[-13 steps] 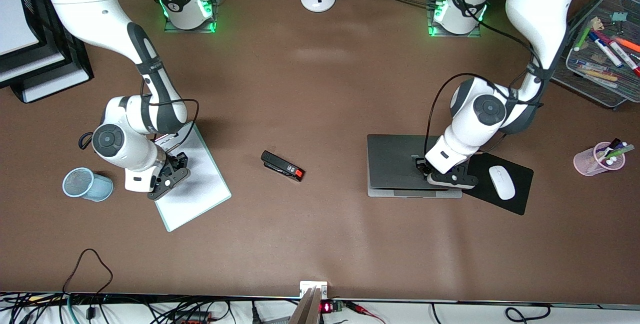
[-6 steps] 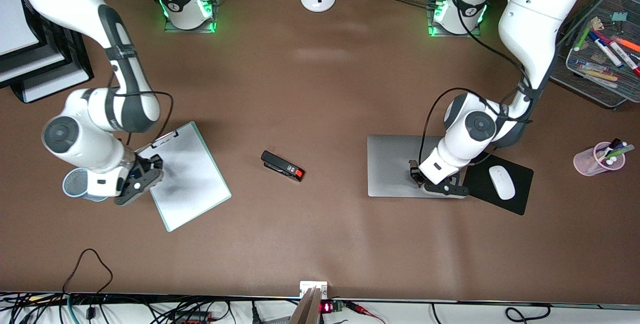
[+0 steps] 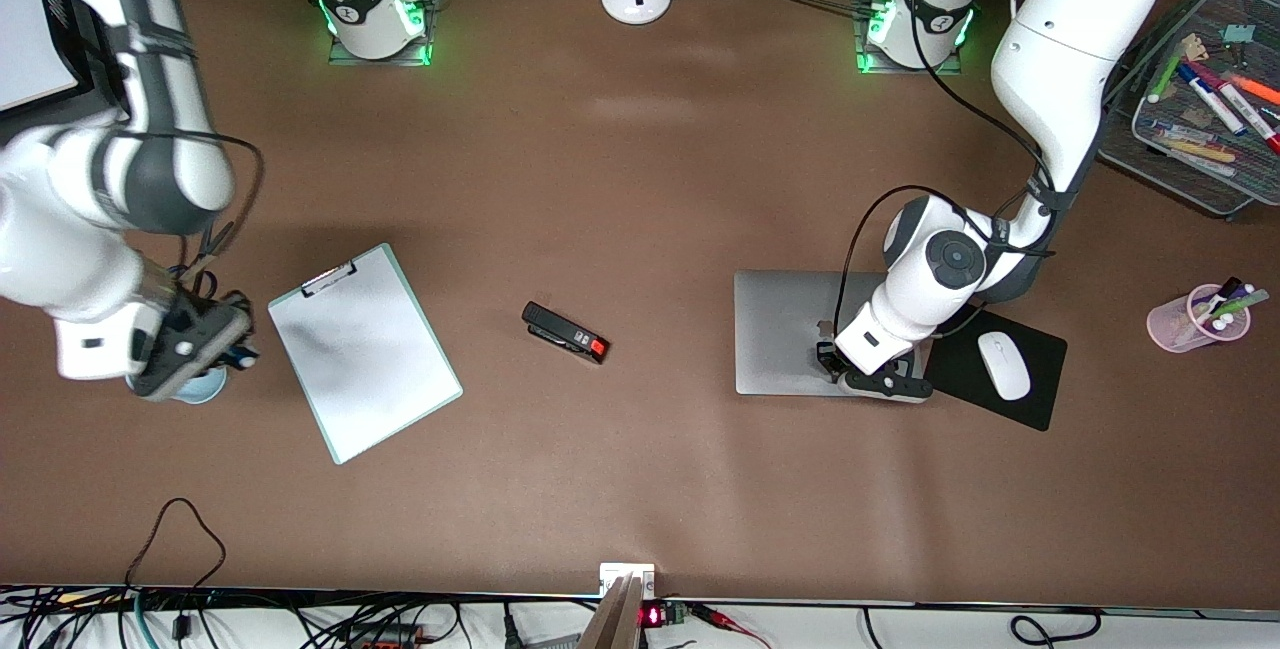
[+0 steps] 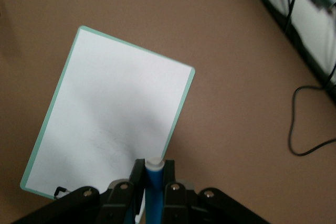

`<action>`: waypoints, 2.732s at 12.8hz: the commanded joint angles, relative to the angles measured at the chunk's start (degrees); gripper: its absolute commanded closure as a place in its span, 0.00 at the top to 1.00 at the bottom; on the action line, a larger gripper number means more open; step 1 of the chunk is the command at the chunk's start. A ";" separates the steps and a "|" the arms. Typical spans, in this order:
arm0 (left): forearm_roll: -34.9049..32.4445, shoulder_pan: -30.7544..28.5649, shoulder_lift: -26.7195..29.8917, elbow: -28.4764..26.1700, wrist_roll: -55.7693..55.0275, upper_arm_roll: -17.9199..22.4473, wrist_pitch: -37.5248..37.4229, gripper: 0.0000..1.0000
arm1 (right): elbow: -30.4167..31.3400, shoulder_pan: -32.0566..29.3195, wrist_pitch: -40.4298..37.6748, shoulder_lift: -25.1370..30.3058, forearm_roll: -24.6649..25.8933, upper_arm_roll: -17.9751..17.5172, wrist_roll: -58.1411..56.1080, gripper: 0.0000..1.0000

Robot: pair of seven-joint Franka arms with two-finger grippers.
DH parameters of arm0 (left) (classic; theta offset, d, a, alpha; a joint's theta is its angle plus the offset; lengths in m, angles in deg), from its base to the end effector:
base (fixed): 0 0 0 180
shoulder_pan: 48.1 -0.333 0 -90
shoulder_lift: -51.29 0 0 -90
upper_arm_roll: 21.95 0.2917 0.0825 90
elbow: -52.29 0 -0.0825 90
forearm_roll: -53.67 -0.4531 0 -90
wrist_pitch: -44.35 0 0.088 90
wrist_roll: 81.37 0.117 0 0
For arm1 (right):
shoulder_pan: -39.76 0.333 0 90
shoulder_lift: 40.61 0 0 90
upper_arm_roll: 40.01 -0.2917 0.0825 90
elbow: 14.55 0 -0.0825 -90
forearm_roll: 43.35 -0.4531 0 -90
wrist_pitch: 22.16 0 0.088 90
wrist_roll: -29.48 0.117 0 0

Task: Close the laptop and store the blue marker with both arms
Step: 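Carry the marker toward the cup while the left gripper lowers the lid, then drop the marker into the cup while the left gripper withdraws from the laptop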

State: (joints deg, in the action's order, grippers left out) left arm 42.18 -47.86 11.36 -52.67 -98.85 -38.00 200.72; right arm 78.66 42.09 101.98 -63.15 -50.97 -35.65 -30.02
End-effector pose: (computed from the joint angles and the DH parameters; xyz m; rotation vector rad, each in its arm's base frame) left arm 0.6647 -0.1994 0.1014 2.9890 -0.1060 0.3088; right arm 0.7361 -0.0151 0.3463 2.7865 1.4233 0.2688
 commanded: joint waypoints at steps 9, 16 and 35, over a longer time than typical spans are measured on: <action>-1.87 -0.68 12.50 7.91 0.34 -1.18 -36.60 0.00 | -7.24 -14.44 -14.18 -1.97 -26.64 -0.40 -36.10 0.04; 1.54 -1.38 21.72 12.94 8.50 -2.86 -59.50 0.98 | -13.04 -21.39 -21.22 -7.94 -36.58 -0.40 -48.85 0.05; 13.16 1.51 40.01 7.67 8.42 13.49 -56.89 1.00 | -14.89 -29.66 -28.78 -20.17 -53.81 -0.84 -63.81 0.10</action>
State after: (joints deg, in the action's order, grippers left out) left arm 53.94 -48.48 46.51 -39.83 -89.60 -26.18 140.46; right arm 65.62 13.54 74.71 -81.66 -102.03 -35.54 -92.38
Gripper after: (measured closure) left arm 0.000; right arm 0.824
